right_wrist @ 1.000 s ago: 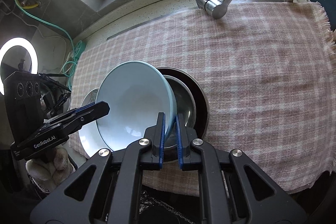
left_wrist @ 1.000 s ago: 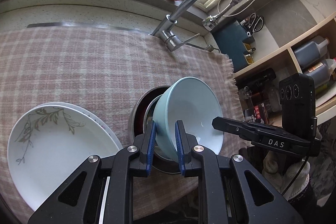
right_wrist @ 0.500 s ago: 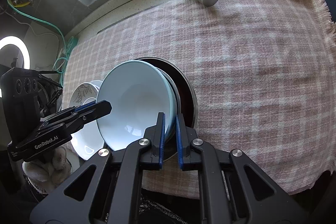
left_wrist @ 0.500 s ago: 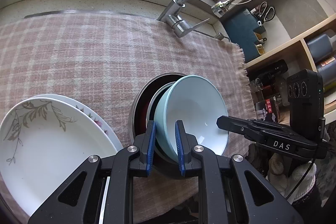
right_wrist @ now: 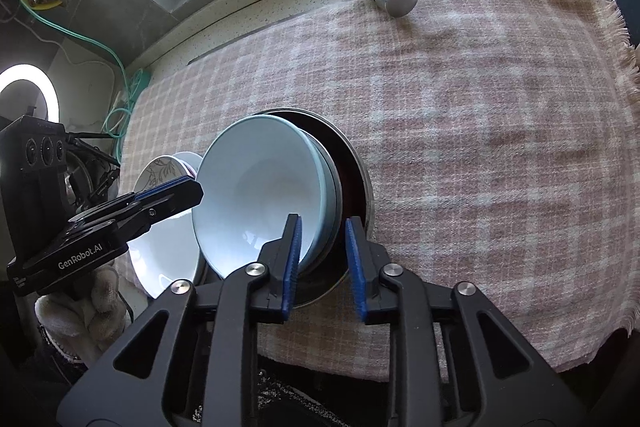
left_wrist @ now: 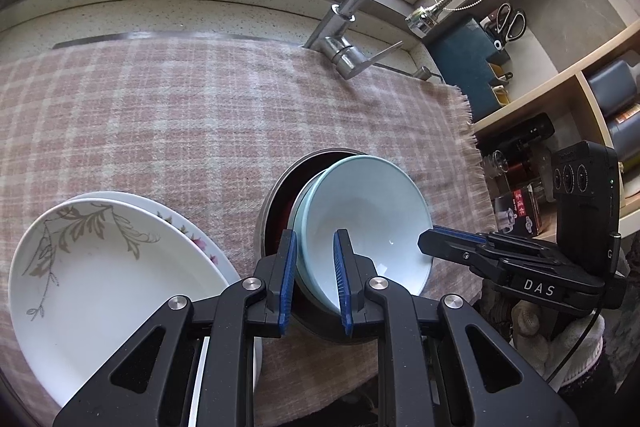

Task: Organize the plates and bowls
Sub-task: 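Lower the pale blue bowl into the steel bowls and open the right gripper, then close the right gripper on the rim of the nested bowl set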

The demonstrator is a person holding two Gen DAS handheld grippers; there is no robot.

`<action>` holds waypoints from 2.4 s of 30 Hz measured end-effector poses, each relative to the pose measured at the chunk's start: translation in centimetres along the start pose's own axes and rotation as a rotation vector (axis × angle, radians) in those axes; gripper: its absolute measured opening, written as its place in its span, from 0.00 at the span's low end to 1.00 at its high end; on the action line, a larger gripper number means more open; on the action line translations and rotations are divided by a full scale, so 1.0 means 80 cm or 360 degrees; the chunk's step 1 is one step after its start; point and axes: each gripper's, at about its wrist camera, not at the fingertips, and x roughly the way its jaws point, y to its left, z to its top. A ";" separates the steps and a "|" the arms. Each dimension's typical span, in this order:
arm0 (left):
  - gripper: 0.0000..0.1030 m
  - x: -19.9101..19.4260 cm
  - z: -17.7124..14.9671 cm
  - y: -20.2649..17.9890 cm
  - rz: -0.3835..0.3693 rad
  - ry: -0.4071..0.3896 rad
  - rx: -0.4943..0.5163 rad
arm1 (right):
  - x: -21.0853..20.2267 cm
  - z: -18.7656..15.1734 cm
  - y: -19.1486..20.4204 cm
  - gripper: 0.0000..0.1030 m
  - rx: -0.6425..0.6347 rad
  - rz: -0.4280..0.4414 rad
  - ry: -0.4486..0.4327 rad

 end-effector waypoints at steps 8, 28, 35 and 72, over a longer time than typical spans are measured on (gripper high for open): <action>0.20 -0.017 0.001 0.006 -0.0012 -0.0055 0.0003 | -0.037 -0.013 -0.004 0.62 -0.0017 0.0008 -0.0209; 0.30 -0.018 -0.008 0.041 0.0079 -0.0027 0.0005 | -0.042 -0.071 -0.074 0.53 0.0398 0.0120 -0.0423; 0.28 -0.004 -0.003 0.038 0.0116 -0.0011 0.0051 | -0.019 -0.064 -0.067 0.37 0.0400 0.0198 -0.0341; 0.08 0.029 0.006 0.027 0.0059 0.0125 0.0080 | 0.016 -0.038 -0.039 0.13 0.0314 0.0078 -0.0194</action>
